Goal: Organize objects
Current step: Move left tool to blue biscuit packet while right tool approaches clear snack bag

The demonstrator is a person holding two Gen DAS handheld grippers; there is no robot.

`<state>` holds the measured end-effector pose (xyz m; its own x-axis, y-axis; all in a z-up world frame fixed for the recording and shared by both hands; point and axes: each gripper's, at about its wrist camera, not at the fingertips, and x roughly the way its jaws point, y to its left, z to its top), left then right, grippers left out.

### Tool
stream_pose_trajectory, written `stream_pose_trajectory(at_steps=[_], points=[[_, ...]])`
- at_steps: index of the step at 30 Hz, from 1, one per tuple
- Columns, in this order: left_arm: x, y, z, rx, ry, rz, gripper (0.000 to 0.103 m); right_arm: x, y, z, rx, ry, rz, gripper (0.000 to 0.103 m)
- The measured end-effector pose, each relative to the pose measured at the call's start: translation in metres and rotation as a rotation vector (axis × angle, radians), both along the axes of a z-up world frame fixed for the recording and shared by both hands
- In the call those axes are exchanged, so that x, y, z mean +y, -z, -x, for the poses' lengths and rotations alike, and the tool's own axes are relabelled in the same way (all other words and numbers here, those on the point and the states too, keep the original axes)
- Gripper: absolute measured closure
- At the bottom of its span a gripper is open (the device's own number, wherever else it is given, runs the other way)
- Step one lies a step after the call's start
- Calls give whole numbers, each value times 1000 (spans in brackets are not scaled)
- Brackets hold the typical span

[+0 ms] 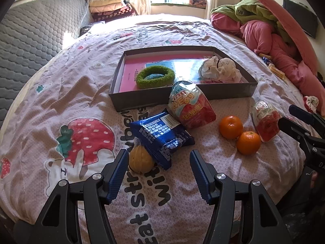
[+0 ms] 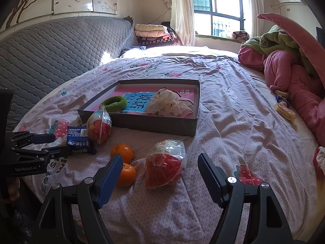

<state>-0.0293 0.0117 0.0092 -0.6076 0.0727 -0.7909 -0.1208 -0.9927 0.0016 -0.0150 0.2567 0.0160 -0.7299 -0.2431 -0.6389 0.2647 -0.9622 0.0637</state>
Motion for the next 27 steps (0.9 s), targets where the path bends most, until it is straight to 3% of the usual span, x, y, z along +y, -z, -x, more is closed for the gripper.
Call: stream_pose_trajectory(at_steps=[16,22,27], points=[[-3,8,13,26,52,20,34,0,9,6,-42,-4,9,27],[0,16,20,45,88,82,33,1,13,9,-63,-1,18,27],[1,20,25,40,135,73,31,1,17,12,-83,-1,22,27]])
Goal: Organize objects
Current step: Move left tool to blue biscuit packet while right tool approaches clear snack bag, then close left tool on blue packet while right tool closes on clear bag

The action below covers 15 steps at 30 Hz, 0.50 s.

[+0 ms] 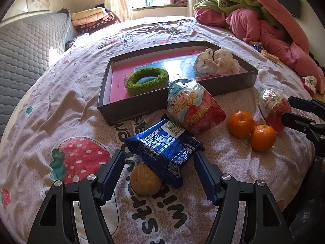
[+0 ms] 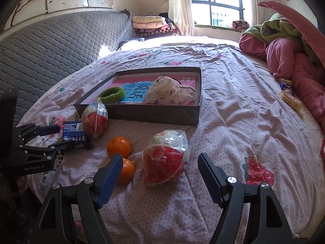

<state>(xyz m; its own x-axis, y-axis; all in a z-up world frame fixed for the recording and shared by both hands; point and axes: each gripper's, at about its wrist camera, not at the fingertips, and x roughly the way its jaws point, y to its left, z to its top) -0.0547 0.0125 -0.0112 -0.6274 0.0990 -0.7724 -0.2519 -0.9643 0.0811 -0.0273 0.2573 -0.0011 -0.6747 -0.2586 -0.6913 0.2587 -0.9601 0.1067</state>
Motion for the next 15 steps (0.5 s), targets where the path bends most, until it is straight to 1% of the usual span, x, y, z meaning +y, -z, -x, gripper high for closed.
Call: stream_pose_trajectory(at_steps=[2,5,12,15], points=[[2,3,2,-5,13,5,31,0,2,2,-9,0,0,27],[2,6,6,-16,22,-8,30,-1,4,4,-17,4,-2,27],[4,7,14,2,35,-14,30,-1,8,9,-27,17,-4,27],[5,9,18,-3,41,-23,30,-2,10,12,-31,22,-8,27]])
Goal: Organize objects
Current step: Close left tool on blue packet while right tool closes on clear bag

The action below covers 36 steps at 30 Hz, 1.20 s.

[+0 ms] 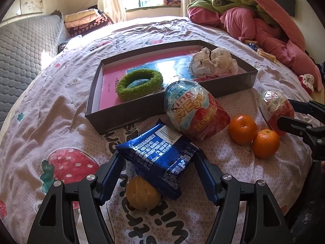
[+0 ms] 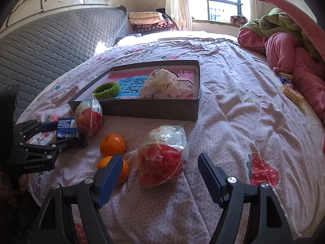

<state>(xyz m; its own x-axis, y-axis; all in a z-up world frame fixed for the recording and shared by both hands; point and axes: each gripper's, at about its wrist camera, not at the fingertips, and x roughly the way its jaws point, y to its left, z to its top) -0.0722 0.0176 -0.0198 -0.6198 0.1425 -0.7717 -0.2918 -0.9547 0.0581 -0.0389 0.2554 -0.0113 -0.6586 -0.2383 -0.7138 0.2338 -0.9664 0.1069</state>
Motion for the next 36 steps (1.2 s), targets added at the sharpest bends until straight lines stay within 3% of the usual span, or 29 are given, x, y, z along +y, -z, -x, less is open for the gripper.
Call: stream_pose_trajectory(at_steps=[10,21,26,30,36], points=[[5,4,12,-16,24,-33,30,-3,5,8,-5,20,4,27],[7,9,19,-39,28,-74,31,-9,11,13,-16,4,-31,47],[8,10,19,-44,33,-78,36,-11,13,15,-17,0,-41,48],[10,10,16,-38,30,-73,45,-10,13,15,-9,3,-35,48],[11,9,13,-32,21,-78,46,-9,10,13,7,8,-32,48]])
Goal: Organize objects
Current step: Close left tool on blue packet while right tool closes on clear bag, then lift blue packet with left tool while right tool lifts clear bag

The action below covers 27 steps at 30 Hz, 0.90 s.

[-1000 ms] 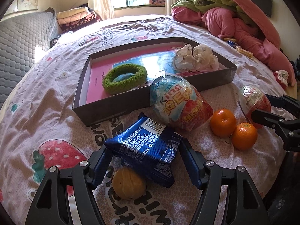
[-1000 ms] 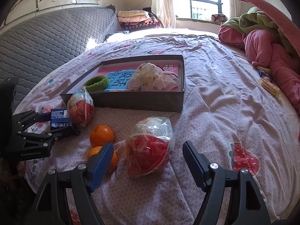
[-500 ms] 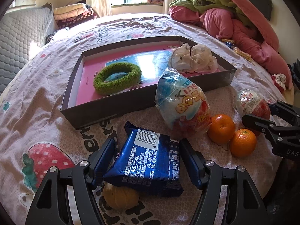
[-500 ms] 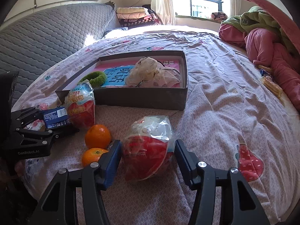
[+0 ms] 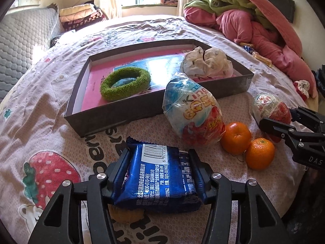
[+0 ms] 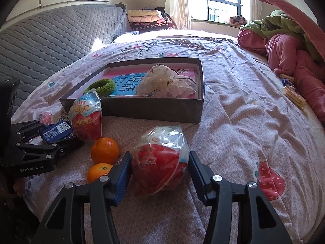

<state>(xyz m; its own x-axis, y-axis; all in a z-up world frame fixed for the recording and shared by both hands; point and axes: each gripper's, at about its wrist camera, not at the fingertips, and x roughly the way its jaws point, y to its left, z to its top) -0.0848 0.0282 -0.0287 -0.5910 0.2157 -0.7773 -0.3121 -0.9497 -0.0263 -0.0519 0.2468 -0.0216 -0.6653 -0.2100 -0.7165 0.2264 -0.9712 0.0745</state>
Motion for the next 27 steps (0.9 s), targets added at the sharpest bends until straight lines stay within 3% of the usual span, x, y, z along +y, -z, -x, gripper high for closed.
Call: stream_pose_trajectory(at_steps=[27], points=[[-22,-30,-16,43,-94,-105,46,-2,-14,-9,68,-24,26,48]])
